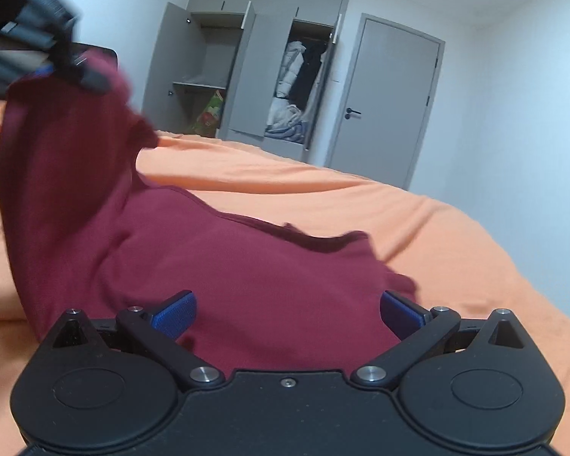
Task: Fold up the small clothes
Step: 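Lift the bundle edge with the left gripper and fold it over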
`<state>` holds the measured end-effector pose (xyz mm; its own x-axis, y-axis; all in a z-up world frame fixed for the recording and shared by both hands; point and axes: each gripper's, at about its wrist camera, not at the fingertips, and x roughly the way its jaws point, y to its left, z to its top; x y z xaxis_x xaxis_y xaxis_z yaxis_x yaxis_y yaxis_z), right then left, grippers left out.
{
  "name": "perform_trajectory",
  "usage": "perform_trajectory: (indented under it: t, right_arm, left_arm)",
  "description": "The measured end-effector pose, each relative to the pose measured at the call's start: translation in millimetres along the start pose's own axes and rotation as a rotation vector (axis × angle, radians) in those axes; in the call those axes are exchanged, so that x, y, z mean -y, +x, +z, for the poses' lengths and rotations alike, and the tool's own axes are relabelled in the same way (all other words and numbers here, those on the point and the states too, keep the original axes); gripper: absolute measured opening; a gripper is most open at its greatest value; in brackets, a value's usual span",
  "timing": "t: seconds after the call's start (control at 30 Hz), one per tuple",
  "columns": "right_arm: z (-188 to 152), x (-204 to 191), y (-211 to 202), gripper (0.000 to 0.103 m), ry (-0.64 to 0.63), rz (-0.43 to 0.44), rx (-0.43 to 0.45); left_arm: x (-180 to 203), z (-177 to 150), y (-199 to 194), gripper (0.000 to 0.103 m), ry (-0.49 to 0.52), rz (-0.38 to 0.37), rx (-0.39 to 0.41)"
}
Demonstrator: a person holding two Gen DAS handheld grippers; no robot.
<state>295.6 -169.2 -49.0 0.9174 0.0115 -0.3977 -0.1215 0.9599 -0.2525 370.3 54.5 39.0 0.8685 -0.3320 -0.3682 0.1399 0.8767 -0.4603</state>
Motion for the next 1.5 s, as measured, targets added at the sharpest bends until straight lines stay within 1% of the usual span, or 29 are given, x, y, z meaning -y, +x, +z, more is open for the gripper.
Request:
perform_trajectory:
  t: [0.07,0.2,0.3,0.4,0.47,0.53,0.63,0.7,0.73,0.77,0.8,0.87,0.9,0.97,1.07,1.1,1.17,1.23,1.37,1.5]
  right_arm:
    - [-2.0,9.2,-8.1,0.102,-0.008,-0.03,-0.002]
    - [-12.4,27.6,-24.8,0.102,-0.02,-0.1,-0.022]
    - [-24.4,38.9,-36.8,0.102,-0.014,-0.154,-0.056]
    - [-37.4,46.9,-46.0,0.102,0.01,-0.194,-0.091]
    - [-45.7,49.5,-49.9,0.102,0.027,-0.213,-0.116]
    - [-53.2,50.5,-52.4,0.102,0.043,-0.226,-0.138]
    - [-62.4,49.6,-54.8,0.102,0.07,-0.235,-0.161]
    - [-67.4,48.3,-56.0,0.102,0.084,-0.234,-0.172]
    - [-69.5,46.9,-56.5,0.102,0.088,-0.234,-0.177]
    - [-71.6,50.2,-57.0,0.102,0.092,-0.233,-0.18]
    - [-72.3,48.6,-57.0,0.102,0.095,-0.234,-0.181]
    - [-73.5,49.0,-57.7,0.102,0.099,-0.236,-0.179]
    - [-76.7,54.4,-61.4,0.102,0.102,-0.236,-0.178]
    - [-78.2,55.2,-63.4,0.102,0.108,-0.236,-0.177]
    - [-82.1,65.1,-79.7,0.102,0.124,-0.235,-0.178]
    - [-82.7,78.9,-74.4,0.102,0.129,-0.233,-0.179]
    - [-82.8,83.7,-69.0,0.102,0.139,-0.229,-0.179]
    - [-82.2,83.1,-68.9,0.102,0.142,-0.227,-0.178]
    - [-79.4,81.6,-69.1,0.102,0.154,-0.221,-0.173]
    - [-71.7,82.3,-74.6,0.102,0.21,-0.198,-0.129]
  left_arm:
    - [26.5,2.6,13.1,0.015,0.05,-0.058,-0.018]
    - [85.7,-4.9,48.3,0.015,0.15,-0.162,-0.092]
    - [126.7,-25.1,74.3,0.015,0.238,-0.228,-0.157]
    - [156.0,-53.2,99.3,0.015,0.302,-0.273,-0.256]
    - [167.7,-73.3,113.0,0.015,0.341,-0.279,-0.324]
    - [173.1,-92.6,124.5,0.015,0.369,-0.258,-0.383]
    - [174.9,-107.9,132.6,0.016,0.384,-0.233,-0.425]
    - [175.5,-109.5,137.0,0.018,0.372,-0.239,-0.442]
    - [177.0,-107.3,139.1,0.022,0.358,-0.245,-0.45]
    - [173.8,-105.2,142.0,0.025,0.342,-0.252,-0.457]
    - [169.5,-102.9,136.1,0.029,0.33,-0.26,-0.46]
    - [163.0,-101.4,128.2,0.047,0.315,-0.267,-0.462]
    - [161.9,-100.5,127.1,0.051,0.307,-0.272,-0.463]
    - [159.5,-100.8,123.3,0.07,0.287,-0.281,-0.462]
    - [157.8,-95.9,114.5,0.086,0.244,-0.293,-0.451]
    - [156.3,-94.2,111.8,0.088,0.232,-0.297,-0.446]
    - [153.6,-89.7,104.4,0.096,0.213,-0.298,-0.431]
    - [149.2,-84.6,97.3,0.102,0.195,-0.284,-0.405]
    - [135.4,-75.4,86.6,0.102,0.171,-0.221,-0.363]
    - [110.5,-68.6,77.2,0.102,0.134,-0.123,-0.329]
